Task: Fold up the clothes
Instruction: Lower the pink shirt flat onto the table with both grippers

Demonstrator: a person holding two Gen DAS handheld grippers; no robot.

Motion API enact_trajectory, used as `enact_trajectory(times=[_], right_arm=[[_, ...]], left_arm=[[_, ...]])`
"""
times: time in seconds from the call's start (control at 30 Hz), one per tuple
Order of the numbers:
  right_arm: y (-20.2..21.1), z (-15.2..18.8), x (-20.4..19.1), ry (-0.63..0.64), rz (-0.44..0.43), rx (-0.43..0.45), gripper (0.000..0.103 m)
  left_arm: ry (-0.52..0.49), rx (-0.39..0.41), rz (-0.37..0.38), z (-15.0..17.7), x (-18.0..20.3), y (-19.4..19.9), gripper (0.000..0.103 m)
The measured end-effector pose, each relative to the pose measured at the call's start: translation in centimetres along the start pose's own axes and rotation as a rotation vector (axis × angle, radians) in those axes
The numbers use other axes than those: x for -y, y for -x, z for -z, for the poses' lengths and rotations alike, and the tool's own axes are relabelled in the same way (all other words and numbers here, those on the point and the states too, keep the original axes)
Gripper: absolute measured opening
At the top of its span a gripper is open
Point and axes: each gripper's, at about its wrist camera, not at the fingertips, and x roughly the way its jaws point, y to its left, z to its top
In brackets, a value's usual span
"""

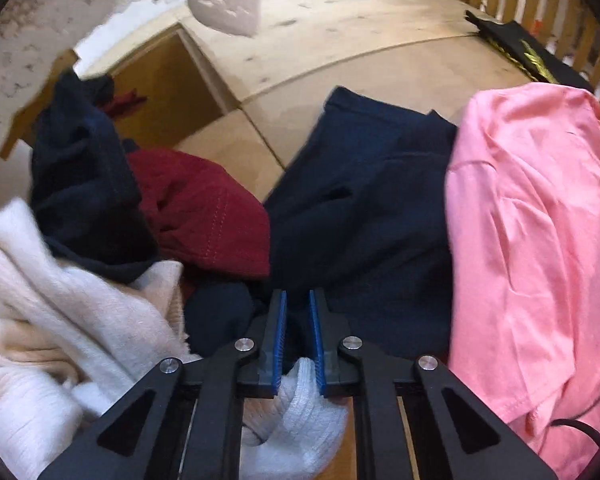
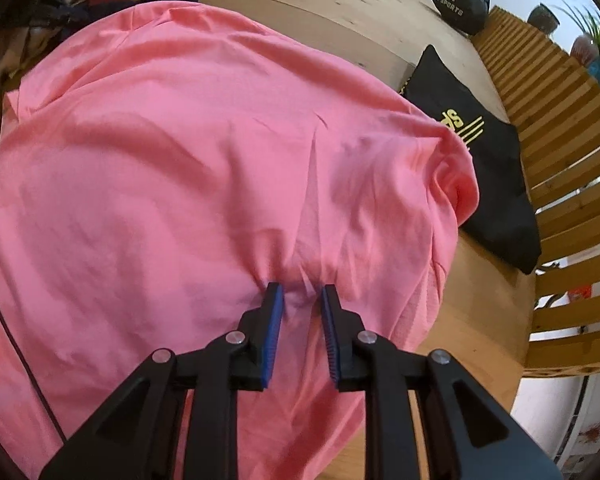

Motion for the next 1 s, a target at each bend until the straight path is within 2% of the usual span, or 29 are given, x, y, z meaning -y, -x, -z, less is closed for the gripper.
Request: enact_trajectory(times=[0.07,0.17,0.23,0.27,0.37,0.47,0.57,0.67,0.8,0.83,0.9,1.0], right_arm=[[0.1,0.1,-0.2,0.006,0.007,0.001,0.020],[0.4,0.1,-0.4,0.004,0.008,0.005,0.020],[0.4,0.1,-0.5,0.007,0.011,0.008,0.020],[0.4,0.1,-0.5,0.007,0.011,0.009,0.020],[0.4,0.1,-0.4,0.002,0.007,0.011,0.020],[0.1,-0.1,-0.1,-0.001,0.002,0.013,0.020],[-0.2,-0.3,0.3,-0.003,-0.002,0.014,0.020],[-0.1,-0.2,0.3,-0.006,-0.008,0.016,0.020],[0.1,0.0,0.2,-0.014,-0.014,0.017,0.020],[0.1,0.0,0.1,-0.014,-0.012,0.017,0.020],[0.2,0.1,-0.1,-0.008,-0.005,0.016,0.020],[0.1,-0.1,-0.1,-0.005,0.001,0.012,0.020]], left_arm=[[0.040,0.012,-0.010,0.1,-0.7,0.7,0.008],[0.060,0.067,-0.014,0.7,-0.6,3.0,0.009],[0.043,0.110,0.101,1.3,0.8,5.1,0.012],[0.027,0.121,0.163,1.6,1.7,5.9,0.017],[-0.032,0.104,0.311,2.7,4.8,6.7,0.017],[-0.107,0.035,0.366,3.2,7.6,5.9,0.017],[-0.150,-0.021,0.303,3.8,8.5,4.9,0.017],[-0.225,-0.062,0.058,4.3,7.7,3.4,0.017],[-0.139,-0.026,-0.054,4.7,4.9,3.8,0.007],[-0.116,-0.006,-0.038,4.8,4.7,4.3,0.007],[-0.117,0.036,0.116,5.2,6.1,5.7,0.012],[-0.140,0.040,0.313,5.3,9.4,6.4,0.018]])
